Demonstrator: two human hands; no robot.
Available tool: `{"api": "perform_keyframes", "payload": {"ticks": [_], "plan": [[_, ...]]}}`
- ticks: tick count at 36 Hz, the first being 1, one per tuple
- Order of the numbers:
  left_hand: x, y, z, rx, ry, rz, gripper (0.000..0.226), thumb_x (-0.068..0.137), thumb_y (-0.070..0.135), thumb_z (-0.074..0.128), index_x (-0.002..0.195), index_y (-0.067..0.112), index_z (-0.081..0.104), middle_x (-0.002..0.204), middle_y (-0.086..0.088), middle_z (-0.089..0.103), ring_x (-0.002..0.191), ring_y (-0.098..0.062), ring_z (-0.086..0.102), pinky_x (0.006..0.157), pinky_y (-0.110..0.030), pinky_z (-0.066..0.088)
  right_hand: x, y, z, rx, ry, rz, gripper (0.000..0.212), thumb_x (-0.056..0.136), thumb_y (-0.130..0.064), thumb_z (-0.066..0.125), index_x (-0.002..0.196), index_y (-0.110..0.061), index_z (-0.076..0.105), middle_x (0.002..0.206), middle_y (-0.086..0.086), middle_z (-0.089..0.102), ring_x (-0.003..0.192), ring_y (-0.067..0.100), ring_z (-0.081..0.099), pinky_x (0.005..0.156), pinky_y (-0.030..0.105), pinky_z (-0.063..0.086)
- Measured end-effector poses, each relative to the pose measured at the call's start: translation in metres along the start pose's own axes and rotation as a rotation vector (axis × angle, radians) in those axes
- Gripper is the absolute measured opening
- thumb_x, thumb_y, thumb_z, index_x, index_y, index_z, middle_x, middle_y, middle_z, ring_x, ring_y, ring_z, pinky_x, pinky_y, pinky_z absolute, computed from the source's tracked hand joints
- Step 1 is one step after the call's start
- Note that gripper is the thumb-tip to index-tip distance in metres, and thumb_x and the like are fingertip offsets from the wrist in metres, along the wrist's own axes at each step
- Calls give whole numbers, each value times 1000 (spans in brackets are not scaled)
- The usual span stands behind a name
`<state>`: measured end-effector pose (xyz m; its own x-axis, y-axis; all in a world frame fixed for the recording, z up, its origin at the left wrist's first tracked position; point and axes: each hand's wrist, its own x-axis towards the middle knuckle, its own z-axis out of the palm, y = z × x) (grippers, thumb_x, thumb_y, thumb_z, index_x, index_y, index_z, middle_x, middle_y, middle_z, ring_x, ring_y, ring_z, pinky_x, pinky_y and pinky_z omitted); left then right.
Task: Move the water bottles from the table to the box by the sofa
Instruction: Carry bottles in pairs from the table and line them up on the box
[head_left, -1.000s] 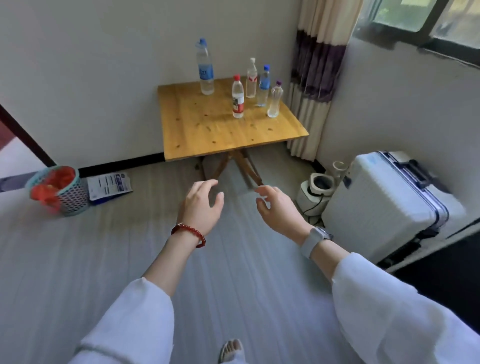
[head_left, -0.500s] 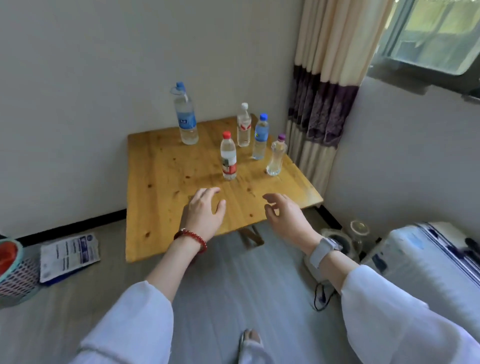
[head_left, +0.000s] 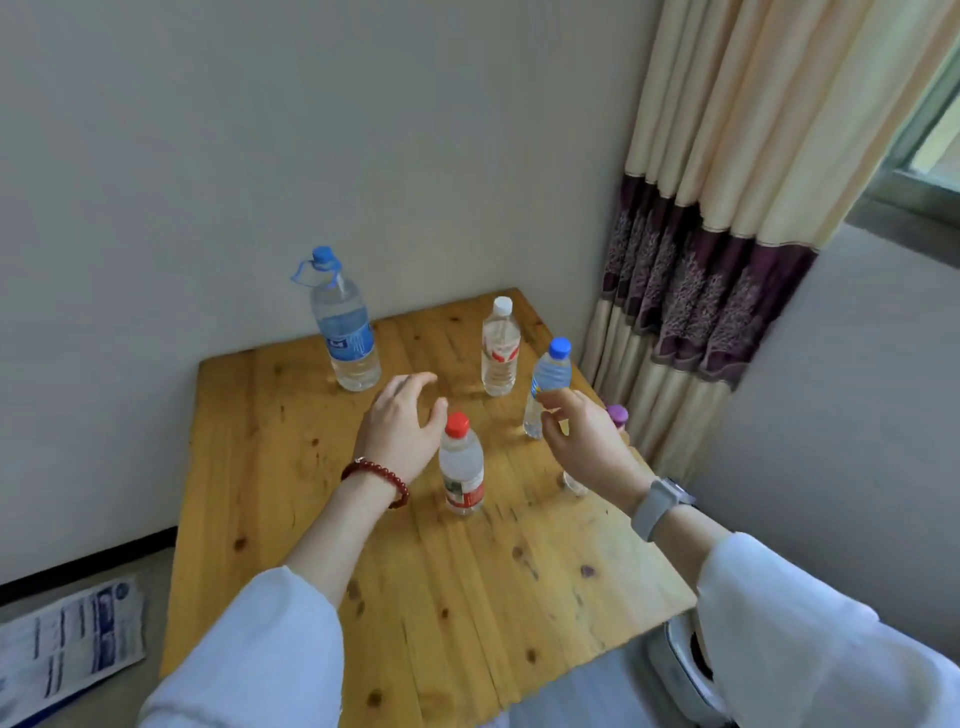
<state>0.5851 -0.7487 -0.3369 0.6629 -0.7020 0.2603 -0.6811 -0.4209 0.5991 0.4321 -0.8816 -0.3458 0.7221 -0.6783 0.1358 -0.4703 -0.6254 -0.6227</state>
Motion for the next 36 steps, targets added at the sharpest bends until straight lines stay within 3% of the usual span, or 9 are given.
{"api": "perform_keyframes", "payload": {"ticks": [8, 18, 20, 24, 31, 36], "plan": [[113, -37, 41, -17, -74, -34, 33, 89, 26, 51, 119, 12, 52, 123, -9, 53, 111, -25, 52, 88, -31, 42, 141, 14, 27, -102, -31, 5, 35, 90, -12, 45, 125, -12, 49, 116, 13, 55, 106, 30, 54, 87, 43, 48], [166, -70, 76, -24, -133, -67, 33, 90, 25, 50, 121, 13, 52, 122, -6, 54, 111, -22, 51, 86, -22, 34, 270, 34, 71, -401, -225, 53, 55, 89, -11, 45, 140, -18, 25, 147, 15, 24, 129, 38, 29, 101, 47, 37], [165, -74, 76, -39, -143, -63, 33, 90, 25, 50, 120, 13, 52, 122, -5, 53, 110, -21, 51, 86, -21, 35, 281, 37, 78, -392, -275, 87, 49, 90, -10, 44, 137, -16, 29, 140, 17, 32, 122, 37, 37, 95, 44, 41], [152, -82, 73, -99, -161, -54, 31, 89, 28, 51, 118, 16, 54, 119, 0, 54, 104, -16, 54, 83, -26, 44, 279, 34, 88, -367, -264, 102, 31, 89, -6, 43, 119, -9, 42, 121, 19, 38, 82, 40, 54, 68, 39, 43], [113, -80, 66, -175, -358, -16, 53, 76, 63, 39, 109, 26, 58, 97, 16, 54, 81, -3, 56, 73, -33, 52, 249, 26, 97, -386, -335, -37, 27, 87, -13, 48, 113, -4, 48, 114, 20, 39, 64, 34, 46, 59, 36, 42], [90, -66, 64, 12, -661, 9, 63, 64, 69, 60, 117, 36, 49, 102, 20, 47, 85, -7, 52, 74, -25, 46, 232, 25, 90, -325, -334, -17, 27, 86, -9, 46, 113, -5, 48, 114, 19, 39, 67, 33, 46, 64, 37, 45]]}}
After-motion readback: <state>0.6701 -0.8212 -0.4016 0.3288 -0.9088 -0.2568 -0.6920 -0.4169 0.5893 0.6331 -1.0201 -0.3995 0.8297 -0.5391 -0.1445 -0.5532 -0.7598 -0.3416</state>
